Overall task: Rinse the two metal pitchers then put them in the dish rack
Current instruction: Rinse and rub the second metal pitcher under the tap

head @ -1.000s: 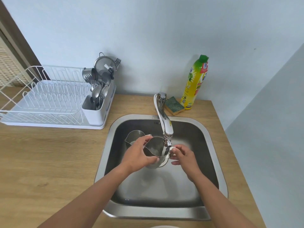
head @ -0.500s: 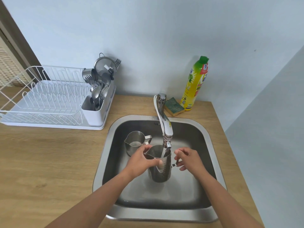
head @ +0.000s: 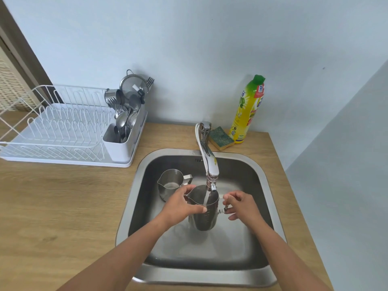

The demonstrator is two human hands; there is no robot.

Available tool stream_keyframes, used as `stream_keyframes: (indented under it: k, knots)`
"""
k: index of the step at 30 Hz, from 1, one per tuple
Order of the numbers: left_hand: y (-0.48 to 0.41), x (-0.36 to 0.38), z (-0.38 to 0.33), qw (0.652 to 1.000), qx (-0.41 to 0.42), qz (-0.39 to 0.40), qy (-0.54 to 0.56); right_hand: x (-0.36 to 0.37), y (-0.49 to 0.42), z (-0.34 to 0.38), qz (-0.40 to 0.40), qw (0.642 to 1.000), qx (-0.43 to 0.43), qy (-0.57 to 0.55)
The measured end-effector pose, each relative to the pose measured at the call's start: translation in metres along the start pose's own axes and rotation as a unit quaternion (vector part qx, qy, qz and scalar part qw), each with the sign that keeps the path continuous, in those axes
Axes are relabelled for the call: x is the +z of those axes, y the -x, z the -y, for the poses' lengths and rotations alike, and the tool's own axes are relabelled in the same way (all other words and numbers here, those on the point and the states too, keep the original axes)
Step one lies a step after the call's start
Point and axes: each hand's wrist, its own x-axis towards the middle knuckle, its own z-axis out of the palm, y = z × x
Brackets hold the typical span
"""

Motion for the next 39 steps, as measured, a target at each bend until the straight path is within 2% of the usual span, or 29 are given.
stream_keyframes:
  k: [11, 18, 22, 27, 33, 39]
  knots:
    - [0.005, 0.001, 0.012, 1.000, -0.017, 0.000, 0.013, 0.009, 0.004, -0.010, 0.012, 0.999, 0.030, -0.032]
    - [0.005, -0.003, 0.011, 0.998, -0.037, 0.014, 0.043, 0.013, 0.005, -0.010, 0.030, 0.999, 0.040, -0.010]
    - [0.001, -0.002, 0.014, 0.989, -0.086, 0.029, 0.120, 0.014, 0.002, -0.007, 0.033, 0.998, 0.023, 0.040]
    - [0.001, 0.006, 0.018, 0.972, -0.117, 0.057, 0.196, 0.012, 0.002, -0.001, 0.060, 0.997, 0.047, -0.030]
    - [-0.001, 0.010, 0.016, 0.966, -0.171, 0.054, 0.188, 0.016, 0.000, -0.005, 0.099, 0.992, 0.083, 0.011]
    - [-0.002, 0.009, 0.009, 0.953, -0.226, 0.063, 0.193, 0.021, -0.007, -0.002, 0.102, 0.987, 0.123, 0.018]
